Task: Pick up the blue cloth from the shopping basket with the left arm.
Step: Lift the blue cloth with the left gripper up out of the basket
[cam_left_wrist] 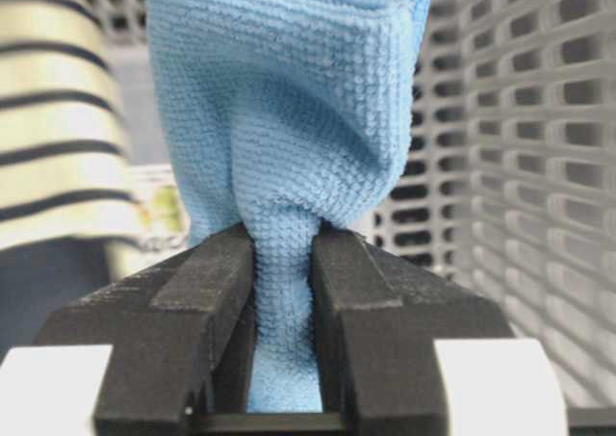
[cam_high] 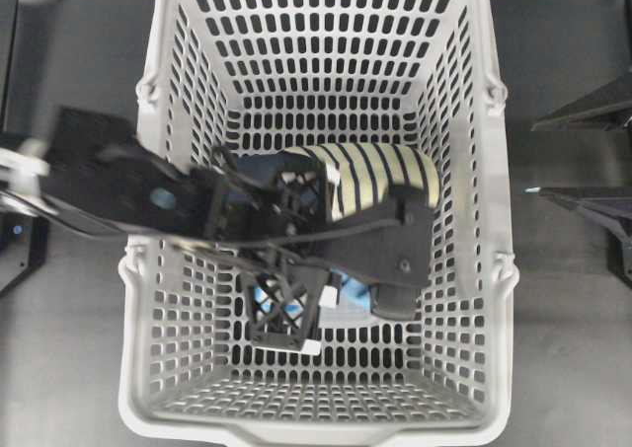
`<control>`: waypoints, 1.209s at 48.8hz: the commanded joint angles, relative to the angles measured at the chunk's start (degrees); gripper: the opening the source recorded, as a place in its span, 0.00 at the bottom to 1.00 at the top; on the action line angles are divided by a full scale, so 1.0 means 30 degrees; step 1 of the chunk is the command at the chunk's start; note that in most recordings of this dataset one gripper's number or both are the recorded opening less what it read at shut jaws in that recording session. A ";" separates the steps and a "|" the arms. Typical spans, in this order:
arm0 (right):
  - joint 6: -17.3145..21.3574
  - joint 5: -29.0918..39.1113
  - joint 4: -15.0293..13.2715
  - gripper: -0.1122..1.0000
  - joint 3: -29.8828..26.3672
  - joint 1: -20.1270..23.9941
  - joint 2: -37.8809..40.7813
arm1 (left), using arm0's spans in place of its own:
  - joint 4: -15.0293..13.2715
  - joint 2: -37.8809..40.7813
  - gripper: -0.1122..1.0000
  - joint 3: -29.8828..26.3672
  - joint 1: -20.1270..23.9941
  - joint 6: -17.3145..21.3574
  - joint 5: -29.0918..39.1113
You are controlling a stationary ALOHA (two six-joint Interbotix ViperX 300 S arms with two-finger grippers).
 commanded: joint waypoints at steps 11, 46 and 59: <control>0.0059 -0.0615 0.0029 0.79 -0.0117 -0.0029 -0.0059 | 0.0029 -0.1113 0.22 -0.4805 0.0732 0.0234 0.4512; 0.0088 -0.0615 0.0059 0.79 -0.0117 -0.0029 -0.0264 | 0.0059 -0.0615 0.22 -0.5596 0.0908 0.0234 0.5918; 0.0088 -0.0615 0.0029 0.79 -0.0029 -0.0029 -0.0264 | 0.0059 -0.0557 0.22 -0.5596 0.0879 0.0205 0.5918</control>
